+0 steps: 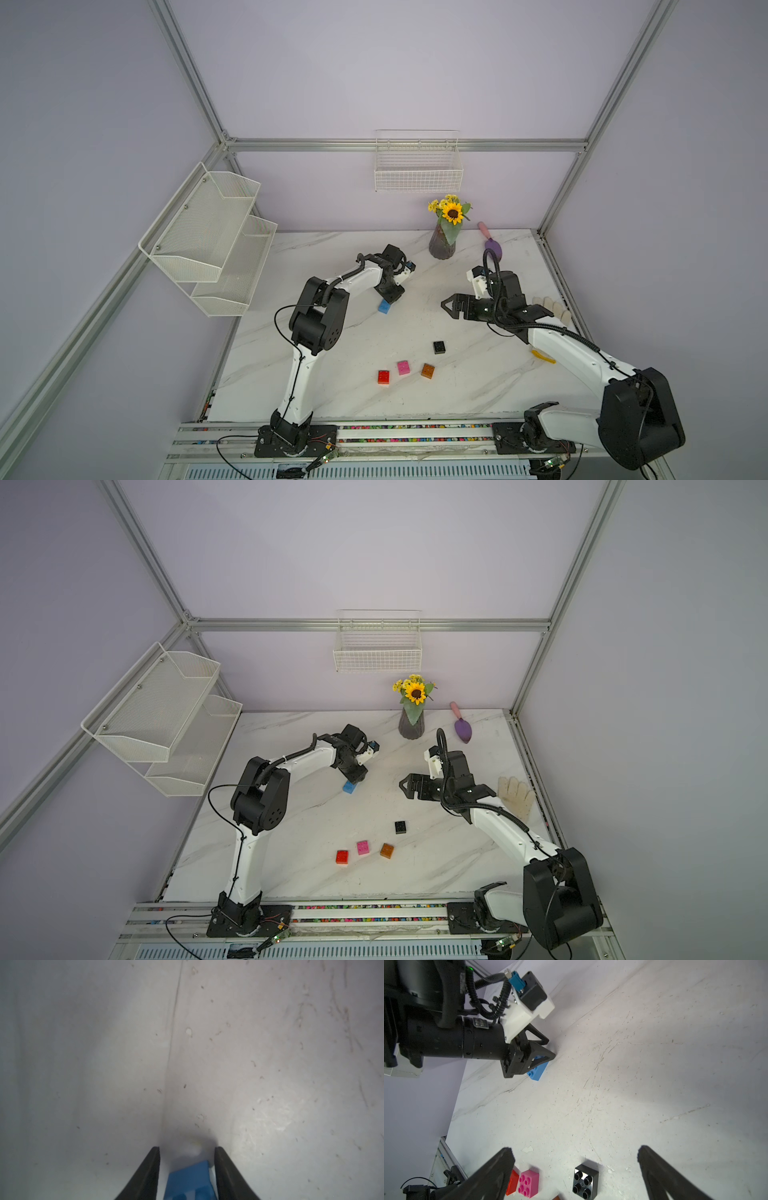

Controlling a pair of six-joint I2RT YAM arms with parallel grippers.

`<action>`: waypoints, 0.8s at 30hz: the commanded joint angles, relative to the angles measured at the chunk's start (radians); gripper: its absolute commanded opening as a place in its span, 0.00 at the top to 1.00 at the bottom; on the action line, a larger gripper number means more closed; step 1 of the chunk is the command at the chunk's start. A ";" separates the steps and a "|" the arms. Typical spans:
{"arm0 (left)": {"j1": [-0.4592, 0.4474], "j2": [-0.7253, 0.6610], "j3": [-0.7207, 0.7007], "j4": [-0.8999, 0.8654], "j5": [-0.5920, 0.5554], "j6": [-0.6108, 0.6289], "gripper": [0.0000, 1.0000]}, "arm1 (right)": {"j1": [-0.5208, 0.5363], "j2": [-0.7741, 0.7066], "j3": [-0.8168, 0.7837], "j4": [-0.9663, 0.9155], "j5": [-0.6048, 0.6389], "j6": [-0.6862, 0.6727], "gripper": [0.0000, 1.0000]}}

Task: Assemble the letter v with lego
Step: Move the lego brick at the center of the board.

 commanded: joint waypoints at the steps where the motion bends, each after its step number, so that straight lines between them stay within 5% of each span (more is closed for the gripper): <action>1: 0.004 0.052 0.063 -0.042 0.040 0.090 0.56 | 0.006 0.014 -0.003 0.014 -0.005 0.003 0.03; 8: 0.005 0.038 0.107 0.041 -0.012 -0.031 0.54 | 0.005 0.016 -0.022 0.041 0.018 -0.007 0.03; 15: 0.005 -0.284 -0.214 0.362 -0.055 -0.201 0.12 | 0.009 0.056 -0.042 0.086 -0.052 -0.004 0.03; 24: 0.004 -0.492 -0.372 0.318 -0.105 -0.289 0.07 | 0.027 0.047 -0.044 0.105 -0.063 0.020 0.03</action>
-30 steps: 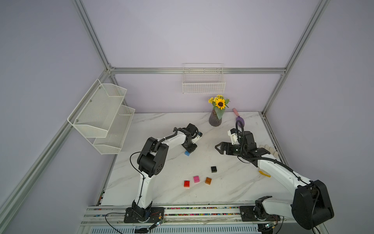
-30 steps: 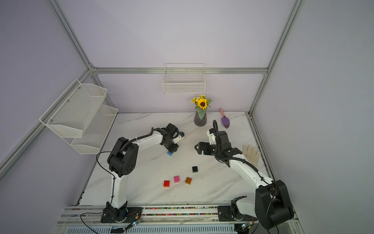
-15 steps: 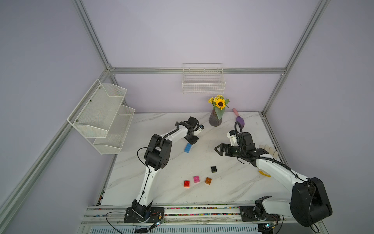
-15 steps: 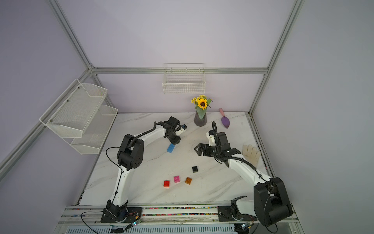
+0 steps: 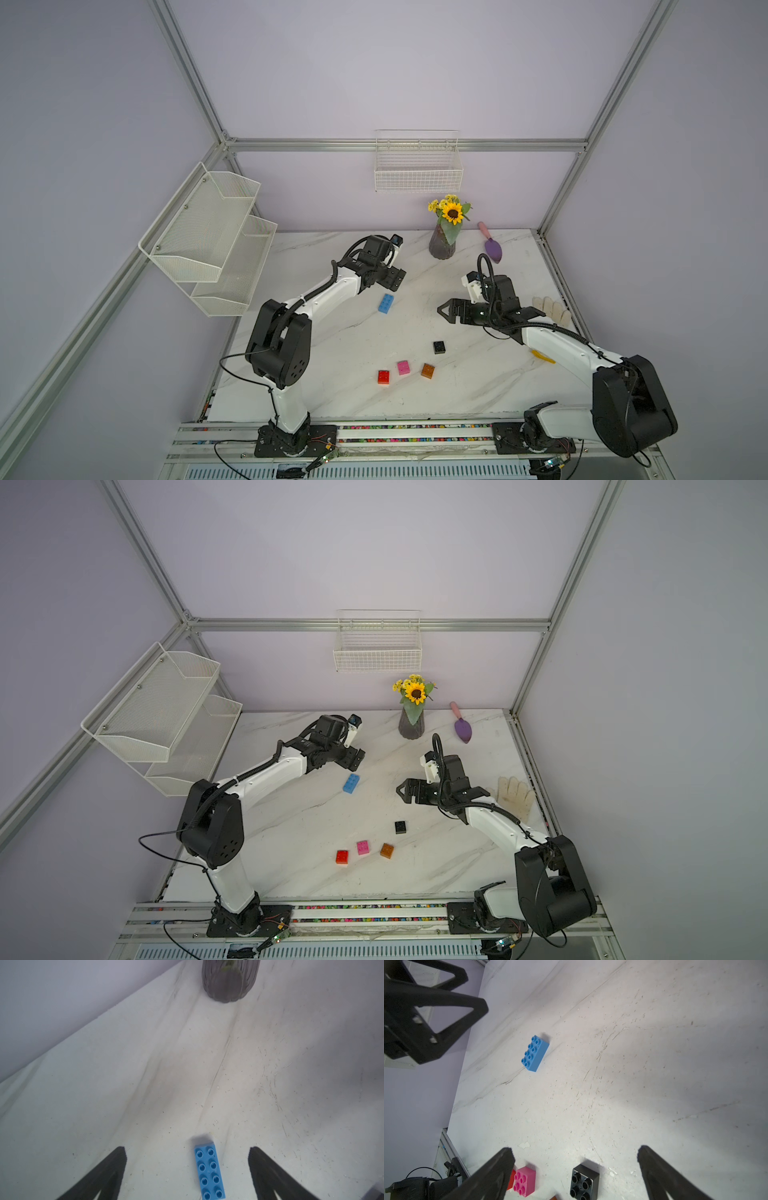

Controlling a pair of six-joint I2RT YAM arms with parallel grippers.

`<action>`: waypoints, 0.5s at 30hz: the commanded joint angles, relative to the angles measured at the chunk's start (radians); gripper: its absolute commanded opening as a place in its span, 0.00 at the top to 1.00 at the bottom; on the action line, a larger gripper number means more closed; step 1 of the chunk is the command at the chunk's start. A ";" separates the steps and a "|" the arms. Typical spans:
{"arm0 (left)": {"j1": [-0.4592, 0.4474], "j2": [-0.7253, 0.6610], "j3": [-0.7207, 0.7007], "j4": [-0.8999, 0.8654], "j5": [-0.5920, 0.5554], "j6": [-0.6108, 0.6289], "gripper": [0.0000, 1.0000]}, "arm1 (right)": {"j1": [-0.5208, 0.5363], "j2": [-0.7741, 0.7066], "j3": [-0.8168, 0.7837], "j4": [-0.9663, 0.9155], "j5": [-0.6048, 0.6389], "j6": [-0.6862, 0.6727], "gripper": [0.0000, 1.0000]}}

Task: Assemble the letter v with lego
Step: Move the lego brick at the center of the board, then pick up the lego brick from the center of the board.

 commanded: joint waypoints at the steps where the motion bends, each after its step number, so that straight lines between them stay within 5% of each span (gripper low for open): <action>1: 0.000 -0.044 -0.065 0.004 -0.014 -0.058 0.07 | 0.020 -0.006 0.003 0.029 -0.021 0.019 0.03; 8: -0.041 -0.218 -0.294 0.022 -0.075 -0.279 0.09 | 0.083 -0.002 0.027 -0.012 -0.050 -0.018 0.04; 15: -0.235 -0.449 -0.502 -0.009 -0.200 -0.505 0.07 | 0.183 -0.050 0.015 -0.110 -0.077 -0.070 0.03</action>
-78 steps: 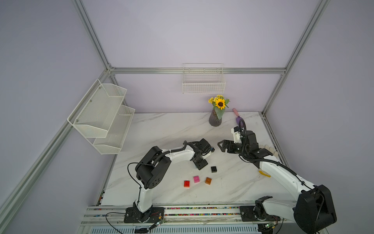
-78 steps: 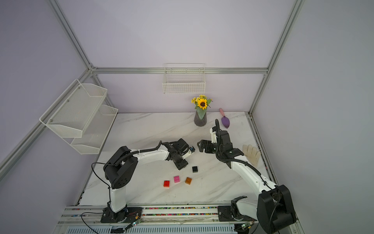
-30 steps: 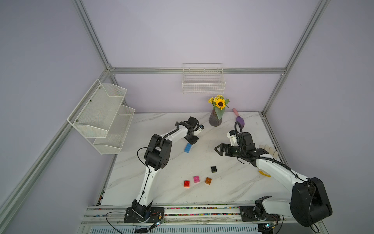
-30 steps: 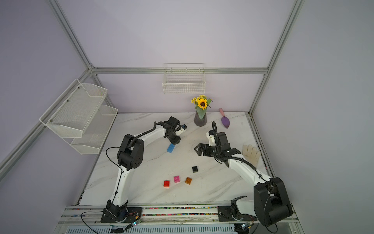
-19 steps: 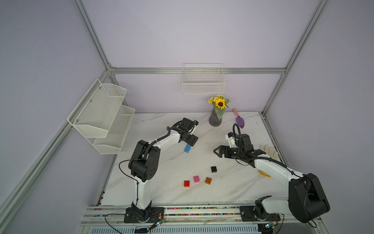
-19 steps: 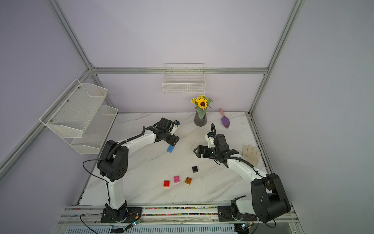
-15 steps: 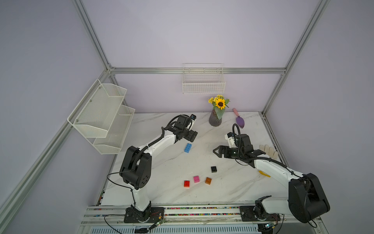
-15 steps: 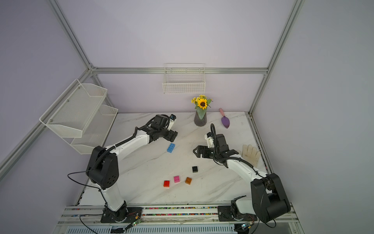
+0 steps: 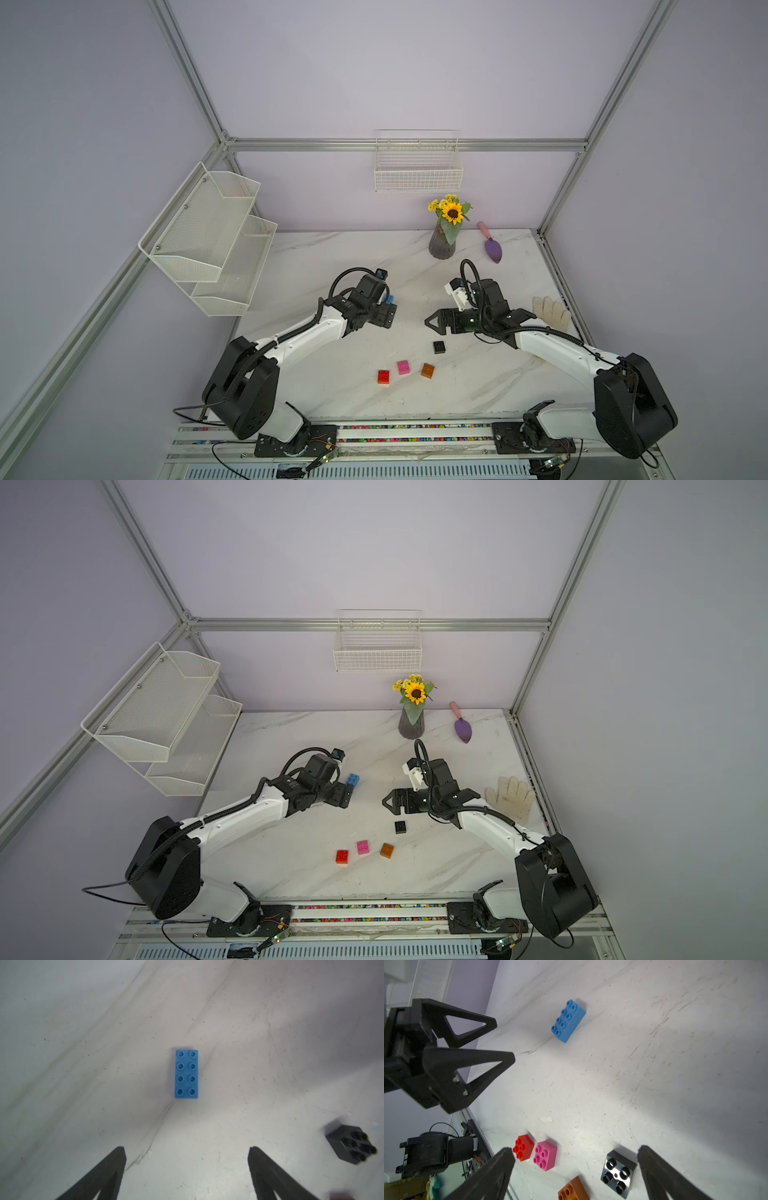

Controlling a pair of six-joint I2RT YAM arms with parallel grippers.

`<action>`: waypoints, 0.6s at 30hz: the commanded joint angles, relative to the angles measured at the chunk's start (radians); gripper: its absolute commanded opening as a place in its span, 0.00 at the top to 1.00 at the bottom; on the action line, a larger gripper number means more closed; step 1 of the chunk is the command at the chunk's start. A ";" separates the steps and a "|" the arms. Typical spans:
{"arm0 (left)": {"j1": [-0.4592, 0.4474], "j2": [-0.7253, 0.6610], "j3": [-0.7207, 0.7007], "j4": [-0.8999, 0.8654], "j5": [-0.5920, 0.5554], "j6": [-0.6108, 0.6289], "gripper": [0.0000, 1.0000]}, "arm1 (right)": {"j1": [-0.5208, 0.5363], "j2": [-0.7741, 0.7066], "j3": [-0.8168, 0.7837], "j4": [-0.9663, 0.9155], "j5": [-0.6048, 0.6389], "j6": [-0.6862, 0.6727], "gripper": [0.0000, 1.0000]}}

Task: Assemble the letter v with lego
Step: Pick up the lego brick from the center of the board.

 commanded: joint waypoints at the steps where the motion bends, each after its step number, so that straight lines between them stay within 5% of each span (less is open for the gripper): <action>1: -0.083 -0.118 -0.055 -0.004 -0.071 -0.199 0.06 | 0.047 -0.055 0.001 -0.069 -0.027 -0.030 0.03; 10: -0.309 -0.276 -0.268 -0.029 -0.159 -0.514 0.00 | 0.217 -0.132 -0.049 -0.133 -0.018 0.031 0.03; 18: -0.479 -0.174 -0.286 -0.070 -0.270 -0.696 0.01 | 0.344 -0.199 -0.075 -0.175 0.117 0.110 0.03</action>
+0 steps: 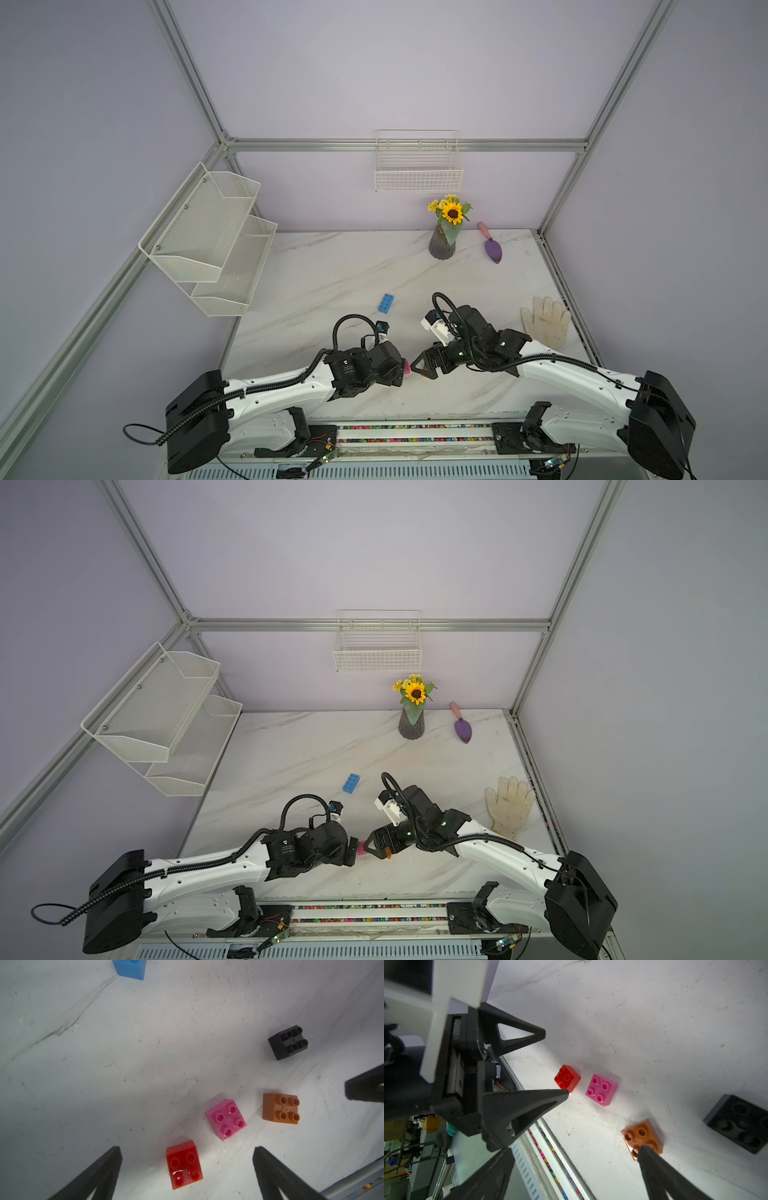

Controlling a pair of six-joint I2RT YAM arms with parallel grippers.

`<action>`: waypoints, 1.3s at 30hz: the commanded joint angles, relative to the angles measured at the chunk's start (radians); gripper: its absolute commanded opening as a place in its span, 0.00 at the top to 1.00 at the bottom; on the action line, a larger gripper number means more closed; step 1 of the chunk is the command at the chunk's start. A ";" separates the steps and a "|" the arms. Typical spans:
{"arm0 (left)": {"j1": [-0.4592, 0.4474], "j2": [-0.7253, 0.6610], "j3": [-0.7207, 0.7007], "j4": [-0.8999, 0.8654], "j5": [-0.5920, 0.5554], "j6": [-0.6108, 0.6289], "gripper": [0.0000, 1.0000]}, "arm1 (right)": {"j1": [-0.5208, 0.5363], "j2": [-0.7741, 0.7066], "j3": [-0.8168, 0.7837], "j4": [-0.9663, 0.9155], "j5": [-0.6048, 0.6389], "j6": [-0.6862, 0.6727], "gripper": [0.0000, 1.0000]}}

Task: Assemble the letter v with lego
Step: Pick up the lego brick from the center of the board.

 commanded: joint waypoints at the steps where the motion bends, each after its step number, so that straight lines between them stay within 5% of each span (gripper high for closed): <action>1: -0.032 0.051 0.013 -0.017 -0.100 -0.144 0.03 | 0.014 -0.048 -0.025 -0.027 0.074 0.052 0.03; 18: -0.038 0.090 -0.083 0.087 -0.036 -0.172 0.27 | 0.017 -0.057 0.000 -0.052 0.131 0.063 0.03; 34: -0.064 0.264 0.014 0.039 -0.017 -0.177 0.53 | 0.017 -0.075 -0.003 -0.068 0.149 0.069 0.03; 39: -0.097 0.272 0.026 -0.014 -0.057 -0.226 0.52 | 0.017 -0.084 -0.014 -0.063 0.147 0.074 0.03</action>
